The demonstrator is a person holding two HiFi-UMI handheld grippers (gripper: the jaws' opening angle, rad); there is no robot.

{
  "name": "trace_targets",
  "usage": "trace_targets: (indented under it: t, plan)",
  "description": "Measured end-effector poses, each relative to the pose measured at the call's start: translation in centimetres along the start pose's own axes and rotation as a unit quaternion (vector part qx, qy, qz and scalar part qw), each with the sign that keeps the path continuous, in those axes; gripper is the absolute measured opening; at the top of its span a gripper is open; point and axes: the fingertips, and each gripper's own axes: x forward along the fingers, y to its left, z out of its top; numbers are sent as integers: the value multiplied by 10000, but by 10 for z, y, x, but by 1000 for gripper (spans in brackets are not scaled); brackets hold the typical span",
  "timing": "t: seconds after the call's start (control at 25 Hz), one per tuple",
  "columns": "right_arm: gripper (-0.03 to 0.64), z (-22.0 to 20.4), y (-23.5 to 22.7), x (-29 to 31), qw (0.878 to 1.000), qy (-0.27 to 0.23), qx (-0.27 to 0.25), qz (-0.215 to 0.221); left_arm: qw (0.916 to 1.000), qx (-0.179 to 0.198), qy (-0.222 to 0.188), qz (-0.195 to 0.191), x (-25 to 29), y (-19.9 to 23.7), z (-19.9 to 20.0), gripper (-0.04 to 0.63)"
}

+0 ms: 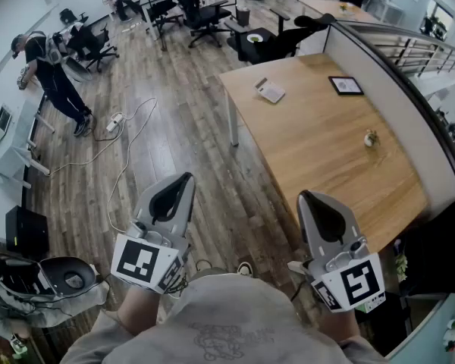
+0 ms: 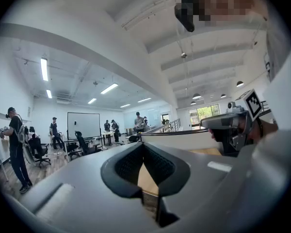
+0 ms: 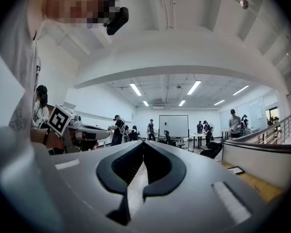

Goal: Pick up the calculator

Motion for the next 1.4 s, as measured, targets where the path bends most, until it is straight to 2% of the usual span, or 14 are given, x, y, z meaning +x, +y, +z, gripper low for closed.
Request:
trace_targets:
  t: [0.2,0.48,0.68,0.76,0.84,0.88,1.16,1.4]
  plan:
    - [12,-7,13,6,9996,-55,49,285,9999,123,-84,-26,0,-2,0,-2]
    - [12,-14,5,-1,9997,-19,184,185,9999,128,-32,34,-6,-8,-3,-2]
    - [12,-15,-1,-3,9995,-93,280,-97,9997,27,-57,238,-15,1,-2,0]
    - [22,-9,-8,-3,9987,-264,275,-340,9994,-5,-34,355,-15,7,-3,98]
    - [108,-5,-14,-1,9979,-360,275,-471,9989,-28,-18,478,-15,14,-3,199]
    - [153,-3,-17,1,9976,-383,291,-494,9986,-40,-19,532,-14,17,-4,225]
    - [155,-7,-28,20,9984,-217,315,-405,9978,-83,9,657,-3,31,-5,227]
    - [124,-16,-28,62,9991,49,205,-379,9974,-211,45,683,20,71,-18,227]
